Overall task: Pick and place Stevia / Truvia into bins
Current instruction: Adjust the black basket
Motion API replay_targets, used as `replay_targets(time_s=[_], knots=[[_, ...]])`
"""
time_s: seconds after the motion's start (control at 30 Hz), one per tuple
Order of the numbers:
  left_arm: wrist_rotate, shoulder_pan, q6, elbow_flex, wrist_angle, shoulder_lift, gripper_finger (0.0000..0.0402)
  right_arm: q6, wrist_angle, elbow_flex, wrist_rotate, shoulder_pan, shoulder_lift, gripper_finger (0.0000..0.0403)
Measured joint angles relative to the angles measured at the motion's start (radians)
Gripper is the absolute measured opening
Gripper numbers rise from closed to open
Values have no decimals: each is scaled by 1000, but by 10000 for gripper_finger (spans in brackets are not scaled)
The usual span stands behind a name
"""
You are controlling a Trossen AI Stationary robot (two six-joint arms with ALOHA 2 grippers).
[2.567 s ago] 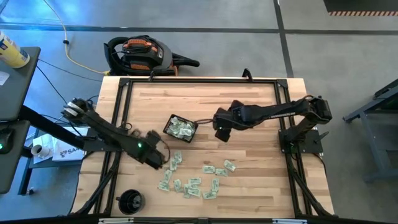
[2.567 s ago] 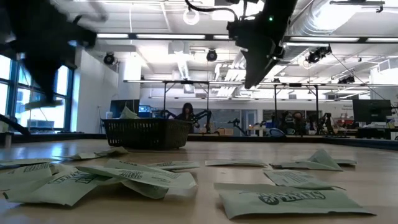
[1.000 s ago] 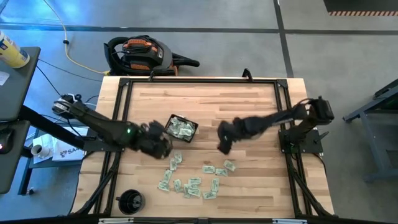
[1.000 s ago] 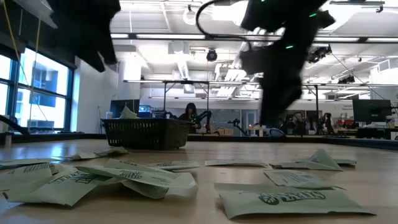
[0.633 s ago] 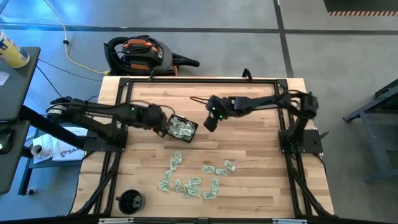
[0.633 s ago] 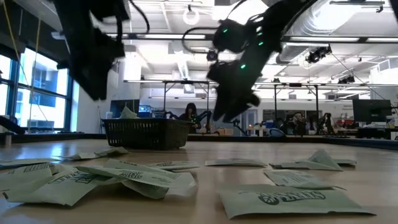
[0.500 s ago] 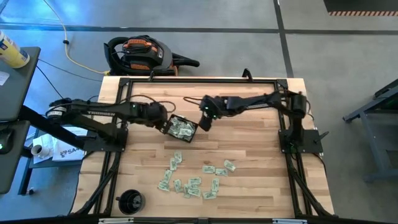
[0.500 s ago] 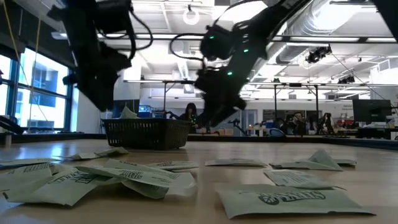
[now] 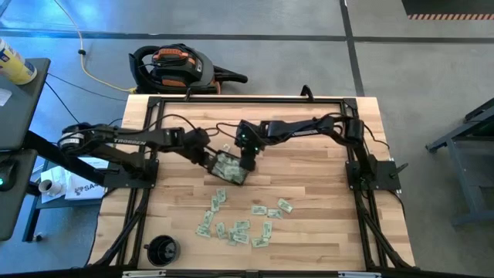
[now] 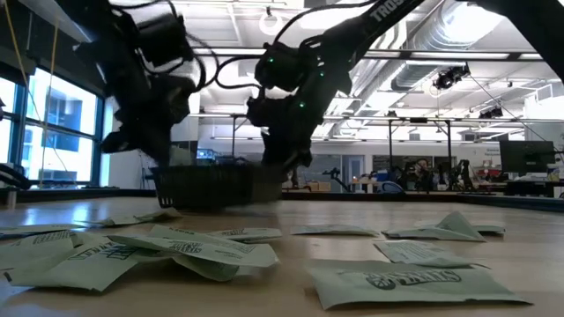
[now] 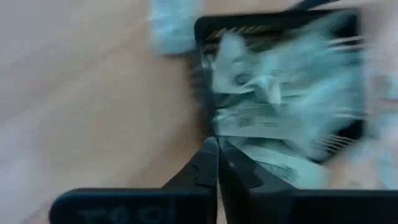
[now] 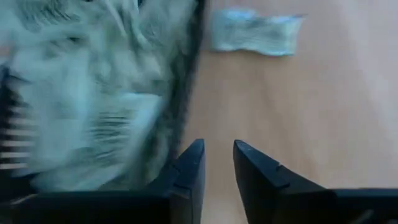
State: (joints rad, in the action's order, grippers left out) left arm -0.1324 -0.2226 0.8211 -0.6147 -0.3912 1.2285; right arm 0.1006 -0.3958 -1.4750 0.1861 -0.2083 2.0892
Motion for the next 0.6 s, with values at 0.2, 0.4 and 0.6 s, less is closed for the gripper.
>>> replay_targets(time_s=[0.2, 0.4, 0.6], knots=[[-11, 79, 39, -7, -17, -1, 36, -27, -56, 0, -79, 17, -2, 72], [-38, 173, 109, -8, -46, -18, 53, -71, -45, 0, 83, -14, -2, 97], [50, 216, 136, -8, 16, -16, 55, -53, -90, 0, -22, -24, -12, 119]])
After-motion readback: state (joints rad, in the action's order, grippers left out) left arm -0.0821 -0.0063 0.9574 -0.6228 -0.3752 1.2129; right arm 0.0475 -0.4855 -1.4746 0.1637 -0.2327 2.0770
